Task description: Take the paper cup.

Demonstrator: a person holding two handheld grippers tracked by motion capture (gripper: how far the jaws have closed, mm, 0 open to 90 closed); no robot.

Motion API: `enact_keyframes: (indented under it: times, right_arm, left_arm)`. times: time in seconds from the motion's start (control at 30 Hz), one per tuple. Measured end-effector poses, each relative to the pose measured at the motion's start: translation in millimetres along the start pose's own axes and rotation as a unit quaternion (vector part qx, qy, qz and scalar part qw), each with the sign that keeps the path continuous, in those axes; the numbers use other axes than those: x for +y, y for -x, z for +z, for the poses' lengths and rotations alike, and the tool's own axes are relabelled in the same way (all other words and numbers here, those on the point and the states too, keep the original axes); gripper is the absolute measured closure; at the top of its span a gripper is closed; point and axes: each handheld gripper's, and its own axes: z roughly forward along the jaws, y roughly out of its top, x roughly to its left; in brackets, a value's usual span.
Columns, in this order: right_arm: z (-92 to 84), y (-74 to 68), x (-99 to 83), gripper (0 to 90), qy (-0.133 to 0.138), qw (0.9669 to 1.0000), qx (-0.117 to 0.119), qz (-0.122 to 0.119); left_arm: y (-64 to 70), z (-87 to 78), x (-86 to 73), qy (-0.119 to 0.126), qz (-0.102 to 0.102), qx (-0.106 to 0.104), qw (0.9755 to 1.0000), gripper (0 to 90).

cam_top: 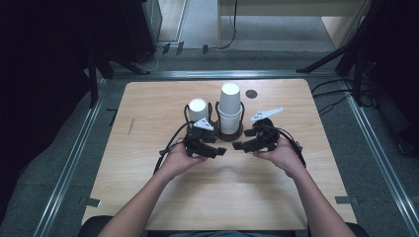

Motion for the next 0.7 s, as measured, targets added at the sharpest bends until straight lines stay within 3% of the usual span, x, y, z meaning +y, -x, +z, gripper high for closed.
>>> enact_keyframes:
  times: [0.13,0.3,0.43,0.7]
  right_arm:
    - [-1.3,4.5,-0.2,35.1,-0.01,0.9998,0.016,-0.001]
    - [-4.3,3.4,-2.2,40.6,-0.016,0.9993,0.002,-0.033]
    - [-6.6,4.0,-3.8,46.2,-0.021,0.9994,0.003,-0.026]
    - [-10.0,1.7,-7.2,45.3,-0.011,0.9986,-0.002,-0.052]
  left_arm:
    - [-1.1,-0.2,-0.5,-0.008,-0.001,0.002,1.0,41.3]
    - [-1.8,0.5,-0.4,-0.007,-0.008,0.001,0.9999,43.7]
    - [-1.2,0.1,-0.5,-0.012,-0.004,0.005,0.9999,43.7]
    - [3.1,-3.9,2.1,-0.016,-0.014,-0.005,0.9998,44.0]
